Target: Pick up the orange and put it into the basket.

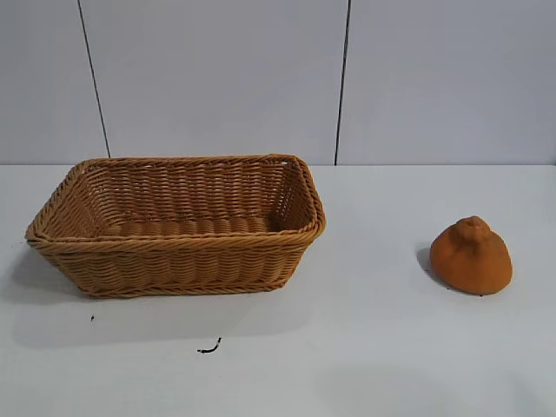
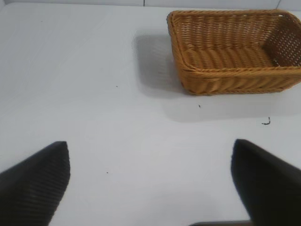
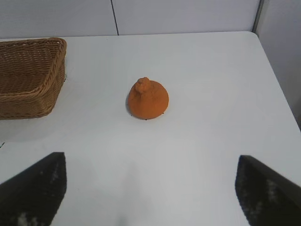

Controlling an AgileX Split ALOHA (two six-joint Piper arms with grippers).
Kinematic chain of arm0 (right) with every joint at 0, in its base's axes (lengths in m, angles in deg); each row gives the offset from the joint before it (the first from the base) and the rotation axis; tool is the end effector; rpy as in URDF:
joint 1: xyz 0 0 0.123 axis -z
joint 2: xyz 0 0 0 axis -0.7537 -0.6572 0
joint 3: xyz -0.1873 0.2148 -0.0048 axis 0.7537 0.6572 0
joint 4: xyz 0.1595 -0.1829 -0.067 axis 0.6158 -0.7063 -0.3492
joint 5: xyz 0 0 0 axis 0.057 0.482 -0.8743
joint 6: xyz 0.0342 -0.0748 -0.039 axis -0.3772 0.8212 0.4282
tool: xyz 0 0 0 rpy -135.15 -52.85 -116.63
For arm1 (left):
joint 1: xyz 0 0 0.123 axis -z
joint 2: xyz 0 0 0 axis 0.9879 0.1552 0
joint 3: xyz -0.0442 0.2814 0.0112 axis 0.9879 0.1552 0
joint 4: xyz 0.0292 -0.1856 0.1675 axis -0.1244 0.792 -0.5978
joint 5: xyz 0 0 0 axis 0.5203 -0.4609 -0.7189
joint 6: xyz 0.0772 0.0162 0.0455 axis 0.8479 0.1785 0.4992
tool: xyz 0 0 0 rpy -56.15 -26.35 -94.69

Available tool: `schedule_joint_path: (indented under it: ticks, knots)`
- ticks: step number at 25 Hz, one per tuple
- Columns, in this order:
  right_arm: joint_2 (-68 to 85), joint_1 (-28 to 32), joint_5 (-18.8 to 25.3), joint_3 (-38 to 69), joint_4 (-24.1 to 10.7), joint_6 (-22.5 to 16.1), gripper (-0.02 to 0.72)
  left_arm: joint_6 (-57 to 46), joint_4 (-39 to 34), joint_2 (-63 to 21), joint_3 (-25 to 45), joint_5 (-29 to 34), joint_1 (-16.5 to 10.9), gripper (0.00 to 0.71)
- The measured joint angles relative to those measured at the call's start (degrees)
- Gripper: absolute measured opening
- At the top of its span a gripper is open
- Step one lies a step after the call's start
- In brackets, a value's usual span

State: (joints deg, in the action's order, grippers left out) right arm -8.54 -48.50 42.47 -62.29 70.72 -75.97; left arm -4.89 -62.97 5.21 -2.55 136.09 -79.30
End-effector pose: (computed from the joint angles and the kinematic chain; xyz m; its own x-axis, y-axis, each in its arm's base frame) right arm -0.0026 0.0025 0.2780 -0.4233 0.0097 -0.9060 -0.0143 0.9997 0.0174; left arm -0.0063 -0.0008 0.2769 -0.4590 -0.0231 -0.8882 0.0242 0.9990 -0.0385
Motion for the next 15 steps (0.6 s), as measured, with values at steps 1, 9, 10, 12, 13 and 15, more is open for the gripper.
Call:
schedule_joint_path:
  ticks: [1,9,10,12,13,15]
  knots:
    - [0.0,0.0,0.0,0.0,0.0,0.0,0.673,0.0,0.0,0.0,0.0,0.0,0.0,0.666]
    - [0.0,0.0,0.1,0.0,1.3,0.0,0.673,0.0,0.0,0.0,0.0,0.0,0.0,0.666]
    - [0.0,0.0,0.1,0.0,1.4,0.0,0.673,0.0,0.0,0.0,0.0,0.0,0.0,0.666]
    - [0.0,0.0,-0.1,-0.1,1.4,0.0,0.673,0.0,0.0,0.0,0.0,0.0,0.0,0.666]
    - [0.0,0.0,-0.6,-0.3,1.2,0.0,0.673,0.0,0.0,0.0,0.0,0.0,0.0,0.666]
    - [0.0,0.0,-3.0,-1.0,0.5,0.0,0.673,0.0,0.0,0.0,0.0,0.0,0.0,0.666]
